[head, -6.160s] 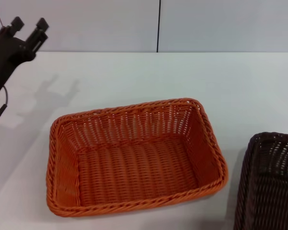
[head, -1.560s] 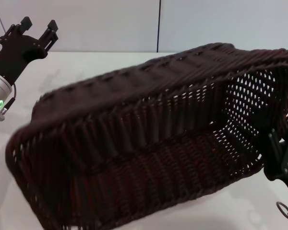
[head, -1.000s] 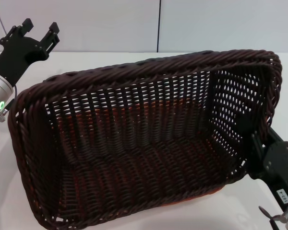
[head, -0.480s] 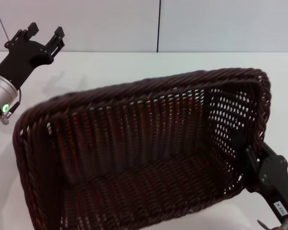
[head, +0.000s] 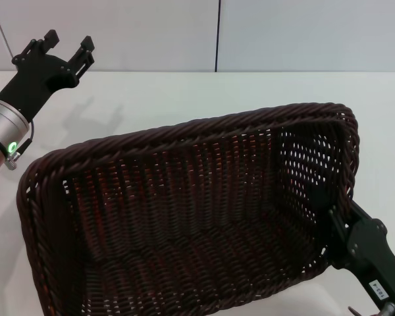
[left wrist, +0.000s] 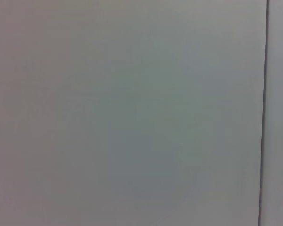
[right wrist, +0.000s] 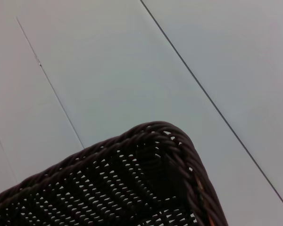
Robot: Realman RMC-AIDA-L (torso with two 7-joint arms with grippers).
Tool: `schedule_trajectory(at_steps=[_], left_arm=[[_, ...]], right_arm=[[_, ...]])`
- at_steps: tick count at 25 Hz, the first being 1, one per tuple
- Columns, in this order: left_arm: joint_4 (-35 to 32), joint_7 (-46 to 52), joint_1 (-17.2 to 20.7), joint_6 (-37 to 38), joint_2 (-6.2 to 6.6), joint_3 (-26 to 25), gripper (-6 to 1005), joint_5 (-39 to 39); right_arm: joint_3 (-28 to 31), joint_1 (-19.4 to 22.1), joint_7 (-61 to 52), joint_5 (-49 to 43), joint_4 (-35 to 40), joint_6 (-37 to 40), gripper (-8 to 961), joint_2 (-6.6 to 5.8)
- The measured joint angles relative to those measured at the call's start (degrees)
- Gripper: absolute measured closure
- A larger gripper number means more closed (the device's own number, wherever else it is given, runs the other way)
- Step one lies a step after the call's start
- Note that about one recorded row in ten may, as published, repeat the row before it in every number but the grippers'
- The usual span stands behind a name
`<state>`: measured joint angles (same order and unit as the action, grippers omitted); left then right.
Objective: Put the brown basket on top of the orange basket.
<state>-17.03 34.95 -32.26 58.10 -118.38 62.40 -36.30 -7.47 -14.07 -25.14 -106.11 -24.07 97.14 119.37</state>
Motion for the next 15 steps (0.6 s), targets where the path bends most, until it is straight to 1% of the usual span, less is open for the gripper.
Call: schedule_trajectory(at_steps=[6,15], left_arm=[[0.8,-0.2,-0.7,0.0,0.01,0.0,287,0.0],[0.9,-0.2,-0.7,0.0,0.08,-0.1,287,0.4]], right_arm=[[0.0,-0.8,-2.3,-0.1,0.4,-1.0,725,-0.06],[0.0,-2.5,-5.1,-0.1,2.5,-2.0,543,-0.11]])
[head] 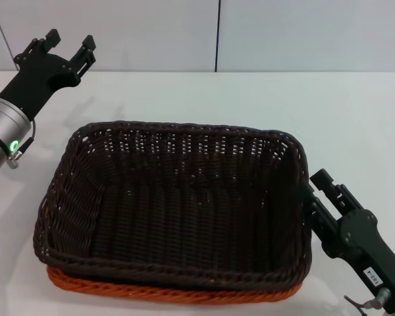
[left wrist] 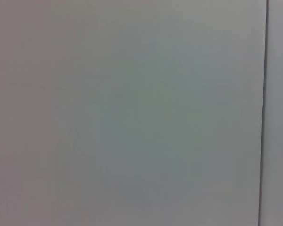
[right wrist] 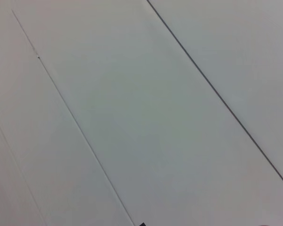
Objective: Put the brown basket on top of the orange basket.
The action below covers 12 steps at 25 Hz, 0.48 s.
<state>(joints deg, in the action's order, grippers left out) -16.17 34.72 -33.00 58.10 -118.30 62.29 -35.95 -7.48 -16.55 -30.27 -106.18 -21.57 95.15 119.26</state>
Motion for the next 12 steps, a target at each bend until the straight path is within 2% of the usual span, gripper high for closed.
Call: schedule_trajectory(at_steps=[8,12], left_arm=[[0.0,0.0,0.7,0.5,0.1,-0.9,287,0.5],[-0.4,0.4,1.4,1.2,0.1,-1.3,287,1.0]], right_arm=[[1.0,-1.2,0.0,0.3,4.4,2.2,328,-0.07],[4.5,-0.2,-3.0,0.5,9.9,8.8,328,-0.35]])
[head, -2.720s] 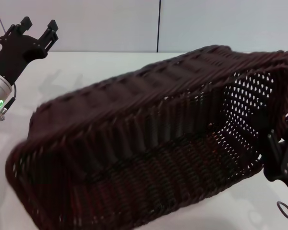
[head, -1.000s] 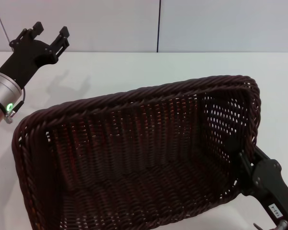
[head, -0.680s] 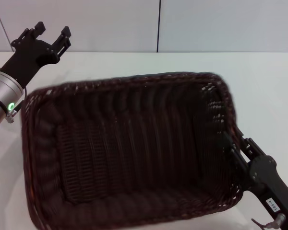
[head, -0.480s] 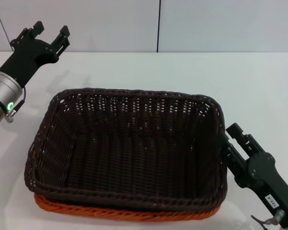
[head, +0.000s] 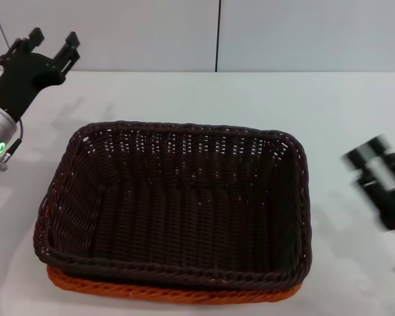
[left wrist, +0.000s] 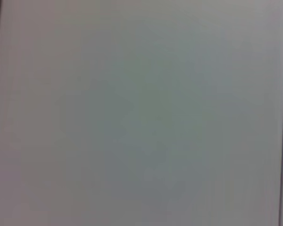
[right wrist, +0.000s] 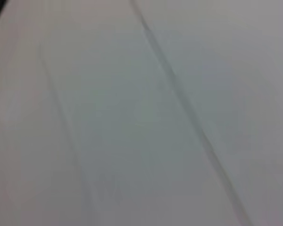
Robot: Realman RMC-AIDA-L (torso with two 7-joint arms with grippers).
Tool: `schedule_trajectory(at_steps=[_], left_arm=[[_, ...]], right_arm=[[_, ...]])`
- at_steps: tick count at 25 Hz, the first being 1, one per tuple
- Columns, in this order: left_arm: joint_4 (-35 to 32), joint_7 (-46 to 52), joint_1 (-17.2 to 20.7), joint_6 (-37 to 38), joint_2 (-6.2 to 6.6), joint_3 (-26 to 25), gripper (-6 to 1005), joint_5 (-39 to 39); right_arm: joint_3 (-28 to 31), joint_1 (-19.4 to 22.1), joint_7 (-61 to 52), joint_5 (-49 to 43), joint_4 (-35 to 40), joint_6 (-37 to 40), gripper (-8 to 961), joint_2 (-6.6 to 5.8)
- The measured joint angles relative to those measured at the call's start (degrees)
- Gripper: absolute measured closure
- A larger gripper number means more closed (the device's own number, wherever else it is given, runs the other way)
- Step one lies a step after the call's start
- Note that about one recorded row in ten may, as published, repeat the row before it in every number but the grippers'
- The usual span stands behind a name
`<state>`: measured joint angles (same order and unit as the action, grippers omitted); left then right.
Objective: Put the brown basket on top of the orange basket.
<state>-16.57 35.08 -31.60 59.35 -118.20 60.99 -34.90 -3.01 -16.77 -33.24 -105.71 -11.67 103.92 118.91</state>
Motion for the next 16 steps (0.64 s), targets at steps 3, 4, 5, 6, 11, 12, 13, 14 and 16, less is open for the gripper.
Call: schedule_trajectory(at_steps=[3,4,5,6,11,12,13,14,16], left_arm=[[0.2,-0.2,1.1,3.1,-0.22,0.0,287,3.3],[0.3,-0.3,1.3,3.5,-0.27,0.0,287,4.1],[0.5,-0.4,1.4,4.1,-0.32,0.0,287,4.9],[0.8,-0.4,1.5,4.6,-0.34,0.0,287,5.7],[3.6,-0.2,2.1,9.2,-0.42,0.0,287,9.9],[4.9,-0.4,2.9,11.7,-0.44,0.0,287,11.5],[4.9,-0.4,2.9,11.7,-0.44,0.0,287,11.5],[5.3,-0.5,3.4,13.2,-0.45,0.0,287,12.2],[6.1,-0.5,4.2,15.6,-0.49,0.0,287,13.5]], right_arm=[[6.3,1.2,-2.3,0.0,6.3,3.6,328,-0.07],[9.5,1.4,-2.6,0.1,8.7,4.0,328,-0.08],[12.4,1.3,-2.6,0.1,10.2,3.8,328,-0.1],[16.2,1.2,-2.6,0.2,11.7,3.2,328,-0.08],[31.3,-2.8,-1.2,6.6,16.8,-2.6,328,-0.25],[32.9,-5.5,-0.6,11.0,19.4,-6.5,328,-0.54],[32.9,-5.5,-0.6,11.0,19.4,-6.5,328,-0.54],[33.1,-6.8,-0.6,13.6,20.3,-8.8,328,-0.8],[33.1,-8.8,0.0,17.7,21.3,-12.6,328,-1.53]])
